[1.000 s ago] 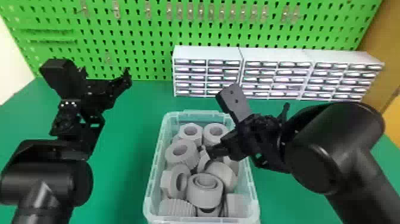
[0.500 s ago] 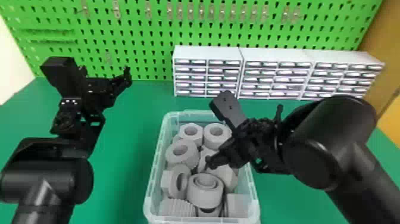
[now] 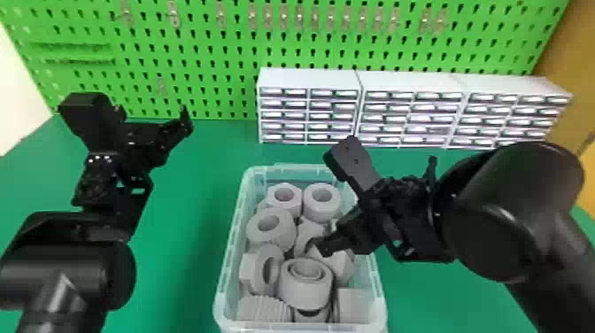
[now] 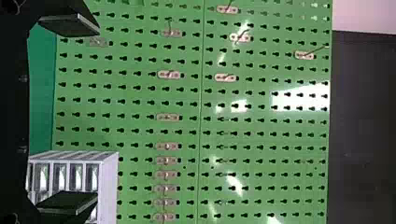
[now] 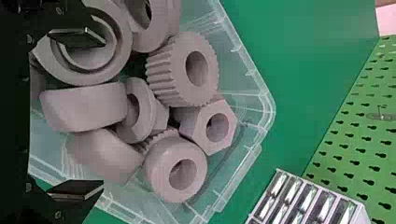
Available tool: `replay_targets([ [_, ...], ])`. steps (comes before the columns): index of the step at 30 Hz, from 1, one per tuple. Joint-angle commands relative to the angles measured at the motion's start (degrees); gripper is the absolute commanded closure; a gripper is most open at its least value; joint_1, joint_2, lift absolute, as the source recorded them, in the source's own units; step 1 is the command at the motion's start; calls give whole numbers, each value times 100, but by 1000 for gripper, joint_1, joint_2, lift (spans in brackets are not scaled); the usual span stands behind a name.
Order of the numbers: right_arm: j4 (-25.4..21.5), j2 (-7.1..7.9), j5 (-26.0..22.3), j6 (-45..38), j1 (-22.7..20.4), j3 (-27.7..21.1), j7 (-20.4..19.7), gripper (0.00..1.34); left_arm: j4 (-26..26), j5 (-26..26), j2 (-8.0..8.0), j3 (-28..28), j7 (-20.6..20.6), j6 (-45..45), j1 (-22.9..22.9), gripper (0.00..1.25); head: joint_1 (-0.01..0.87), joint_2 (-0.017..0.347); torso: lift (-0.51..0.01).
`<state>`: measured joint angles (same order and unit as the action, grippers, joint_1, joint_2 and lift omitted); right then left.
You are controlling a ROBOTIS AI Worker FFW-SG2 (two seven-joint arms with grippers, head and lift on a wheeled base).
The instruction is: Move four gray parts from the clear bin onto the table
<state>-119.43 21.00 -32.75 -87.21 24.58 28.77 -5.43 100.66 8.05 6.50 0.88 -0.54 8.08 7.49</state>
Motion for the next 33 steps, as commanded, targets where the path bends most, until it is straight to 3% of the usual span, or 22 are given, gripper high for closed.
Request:
replay_targets([
  [1, -63, 150, -188, -15, -67, -47, 6, 217, -46, -14, 0, 0, 1, 0, 7, -1, 686, 26, -50],
  [4, -63, 229, -276, -15, -85, -47, 6, 217, -73, -5, 0, -35, -8, 0, -2, -1, 686, 26, -50],
  [33, -63, 255, -285, -41, 3, 41, 24, 220, -82, -5, 0, -123, 1, 27, 51, 22, 686, 26, -50],
])
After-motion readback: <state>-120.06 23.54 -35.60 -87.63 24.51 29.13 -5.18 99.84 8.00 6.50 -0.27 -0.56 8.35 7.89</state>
